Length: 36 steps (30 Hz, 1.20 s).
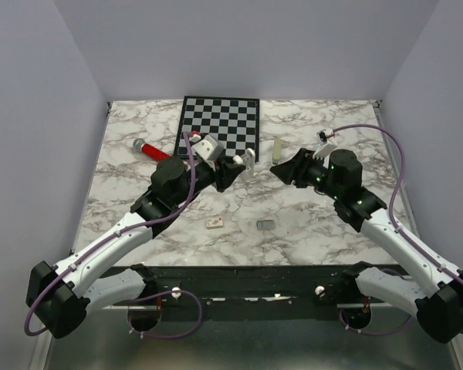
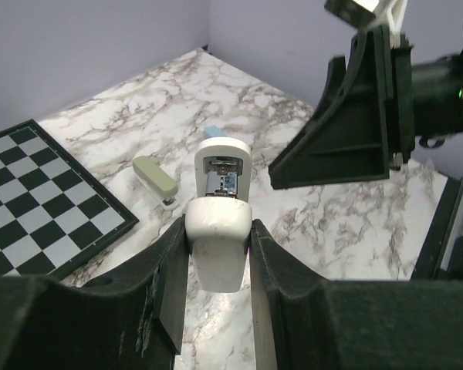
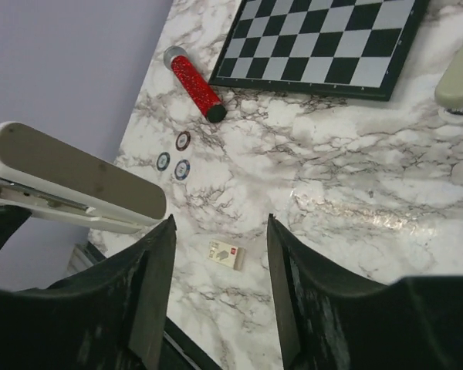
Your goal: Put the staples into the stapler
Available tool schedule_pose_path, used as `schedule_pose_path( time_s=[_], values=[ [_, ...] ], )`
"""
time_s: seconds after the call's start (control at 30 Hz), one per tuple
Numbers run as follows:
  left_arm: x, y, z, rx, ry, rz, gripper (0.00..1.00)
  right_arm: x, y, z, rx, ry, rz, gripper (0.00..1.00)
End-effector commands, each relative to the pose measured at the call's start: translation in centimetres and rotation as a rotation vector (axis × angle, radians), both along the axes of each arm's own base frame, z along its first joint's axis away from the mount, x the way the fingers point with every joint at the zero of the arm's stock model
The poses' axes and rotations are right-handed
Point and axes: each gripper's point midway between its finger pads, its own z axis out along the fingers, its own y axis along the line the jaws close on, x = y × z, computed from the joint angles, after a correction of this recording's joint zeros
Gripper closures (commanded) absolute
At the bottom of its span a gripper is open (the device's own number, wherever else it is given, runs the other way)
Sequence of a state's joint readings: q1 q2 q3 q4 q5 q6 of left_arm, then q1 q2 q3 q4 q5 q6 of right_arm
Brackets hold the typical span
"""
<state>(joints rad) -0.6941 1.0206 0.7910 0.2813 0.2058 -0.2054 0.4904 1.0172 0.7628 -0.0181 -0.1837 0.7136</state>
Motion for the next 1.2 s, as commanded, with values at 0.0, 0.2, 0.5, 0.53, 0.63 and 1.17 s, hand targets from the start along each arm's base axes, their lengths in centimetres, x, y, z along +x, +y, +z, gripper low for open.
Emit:
schedule_pose_path(
  time_s=[0.0, 0.2, 0.5, 0.53, 0.63, 1.17],
  values=[
    [-1.5, -0.8, 0.0, 0.119, -0.066, -0.136, 1.00, -0.9, -0.2, 2.3, -0.231, -0.267, 0.189, 0.38],
    [-3.6, -1.4, -0.1, 0.213, -0.108, -0.279, 1.00, -4.3, 0.9, 5.6, -0.400, -0.611, 0.504, 0.15],
    [-5.9, -2.5, 0.9, 0.246, -0.112, -0.457, 1.00, -8.5, 3.2, 8.7, -0.370, -0.753, 0.880, 0.13],
    [-6.0, -2.6, 1.2, 0.244, -0.113, -0.469, 1.00, -8.5, 3.5, 8.5, -0.361, -0.741, 0.905, 0.13],
    [-6.3, -2.8, 1.7, 0.239, -0.120, -0.490, 1.00, -9.3, 3.8, 8.9, -0.331, -0.746, 0.981, 0.14],
    [-7.5, -3.5, 2.8, 0.215, -0.118, -0.583, 1.00, -8.9, 5.3, 8.1, -0.292, -0.726, 1.069, 0.33]
  ],
)
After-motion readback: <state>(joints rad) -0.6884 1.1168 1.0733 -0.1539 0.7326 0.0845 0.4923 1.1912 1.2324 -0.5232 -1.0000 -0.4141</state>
